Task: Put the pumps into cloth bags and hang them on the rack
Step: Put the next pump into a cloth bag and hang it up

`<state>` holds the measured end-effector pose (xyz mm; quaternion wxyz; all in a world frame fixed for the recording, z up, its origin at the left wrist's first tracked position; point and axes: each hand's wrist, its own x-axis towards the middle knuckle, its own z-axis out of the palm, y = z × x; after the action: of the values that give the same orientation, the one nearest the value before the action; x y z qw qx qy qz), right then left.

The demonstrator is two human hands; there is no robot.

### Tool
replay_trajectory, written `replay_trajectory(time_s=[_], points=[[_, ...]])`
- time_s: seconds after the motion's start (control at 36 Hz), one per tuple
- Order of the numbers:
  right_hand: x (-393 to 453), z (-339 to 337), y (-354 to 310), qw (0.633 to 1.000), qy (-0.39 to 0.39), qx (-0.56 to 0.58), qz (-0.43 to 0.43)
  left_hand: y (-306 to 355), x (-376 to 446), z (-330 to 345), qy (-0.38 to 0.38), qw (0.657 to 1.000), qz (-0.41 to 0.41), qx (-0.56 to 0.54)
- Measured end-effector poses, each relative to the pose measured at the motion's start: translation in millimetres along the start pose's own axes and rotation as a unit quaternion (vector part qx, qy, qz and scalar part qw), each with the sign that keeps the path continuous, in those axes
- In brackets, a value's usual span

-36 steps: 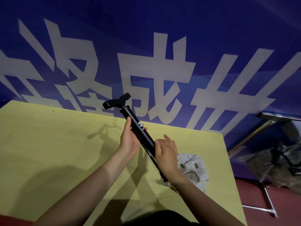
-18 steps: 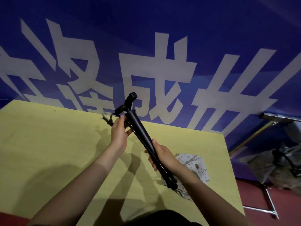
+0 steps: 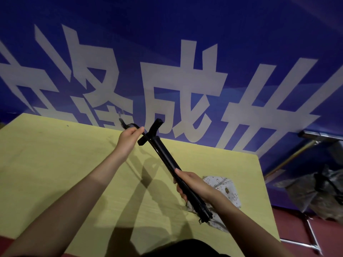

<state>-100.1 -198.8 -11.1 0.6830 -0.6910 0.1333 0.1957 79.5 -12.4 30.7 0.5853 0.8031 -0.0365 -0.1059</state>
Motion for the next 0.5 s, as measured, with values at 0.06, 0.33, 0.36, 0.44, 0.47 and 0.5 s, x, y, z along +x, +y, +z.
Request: replay_trajectory(time_s=[0.06, 0.33, 0.36, 0.44, 0.47, 0.5], points=[[-1.6, 0.5, -3.9, 1.0, -0.015, -0.016, -0.01, 0.6, 3.3, 0.8, -0.025, 0.999, -0.013, 0.017], [-7.9, -7.2, 1.4, 0.999, -0.045, 0.008, -0.007, 1.7, -1.0, 7.4, -0.092, 0.995, -0.027, 0.025], [-8.3, -7.9, 2.1, 0.999, -0.05, 0.008, -0.007, 1.9, -2.2, 7.8, -0.094, 0.995, -0.023, 0.027], [-8.8, -9.1, 5.5, 0.998, -0.066, 0.016, -0.008, 0.8, -3.3, 7.1, -0.103, 0.994, -0.002, 0.045], [-9.0, -9.3, 6.7, 0.997, -0.072, 0.021, -0.005, 0.4, -3.1, 6.3, -0.106, 0.993, 0.003, 0.052], [-9.1, -9.4, 7.3, 0.997, -0.077, 0.024, -0.002, -0.6, -2.3, 5.4, -0.108, 0.992, 0.006, 0.059]])
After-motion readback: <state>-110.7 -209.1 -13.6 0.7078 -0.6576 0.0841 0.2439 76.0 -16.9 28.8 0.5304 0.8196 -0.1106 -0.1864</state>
